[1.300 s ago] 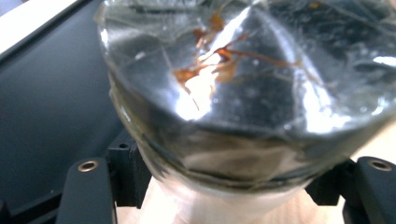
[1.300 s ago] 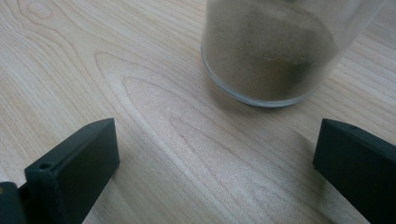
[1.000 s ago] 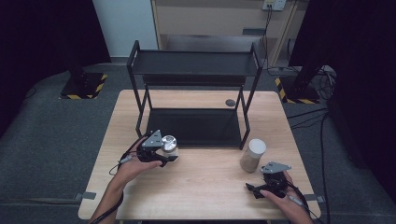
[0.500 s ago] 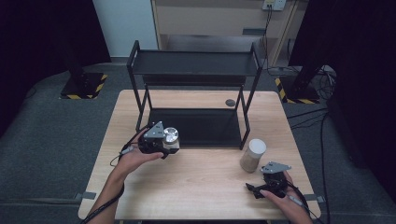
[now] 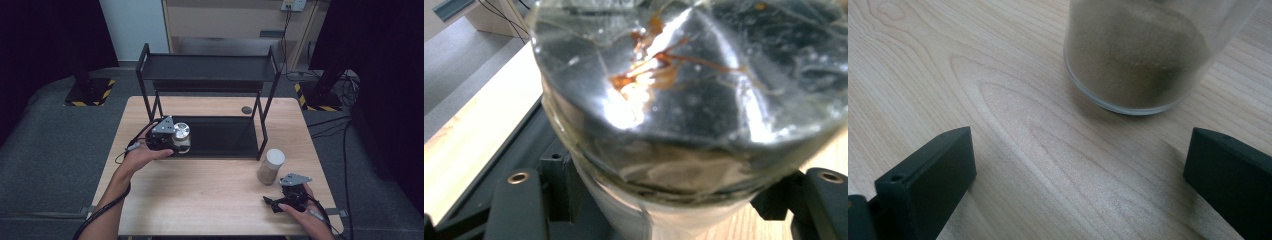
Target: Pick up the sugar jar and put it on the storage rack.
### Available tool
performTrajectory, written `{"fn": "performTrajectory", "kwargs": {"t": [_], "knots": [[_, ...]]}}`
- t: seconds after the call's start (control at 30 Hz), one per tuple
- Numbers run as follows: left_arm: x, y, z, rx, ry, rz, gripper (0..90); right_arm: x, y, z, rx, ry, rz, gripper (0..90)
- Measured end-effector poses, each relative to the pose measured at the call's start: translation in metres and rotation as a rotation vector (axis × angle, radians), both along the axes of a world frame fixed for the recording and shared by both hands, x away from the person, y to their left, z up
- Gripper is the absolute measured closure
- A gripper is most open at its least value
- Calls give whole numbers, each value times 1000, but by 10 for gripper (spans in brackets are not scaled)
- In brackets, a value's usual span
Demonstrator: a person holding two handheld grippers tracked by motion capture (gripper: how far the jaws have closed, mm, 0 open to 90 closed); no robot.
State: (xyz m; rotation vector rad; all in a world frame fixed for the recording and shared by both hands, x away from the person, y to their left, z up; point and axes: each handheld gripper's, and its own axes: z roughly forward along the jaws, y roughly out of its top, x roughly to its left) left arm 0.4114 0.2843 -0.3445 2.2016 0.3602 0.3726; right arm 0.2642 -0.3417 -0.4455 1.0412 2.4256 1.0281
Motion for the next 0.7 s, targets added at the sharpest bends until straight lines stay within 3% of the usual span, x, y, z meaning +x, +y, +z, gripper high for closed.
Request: {"fn": "performTrajectory", "kwargs": {"t": [0.7], "knots": [[17, 6, 28, -18, -18, -36, 299, 0, 0, 0, 0, 0, 0, 8]]}}
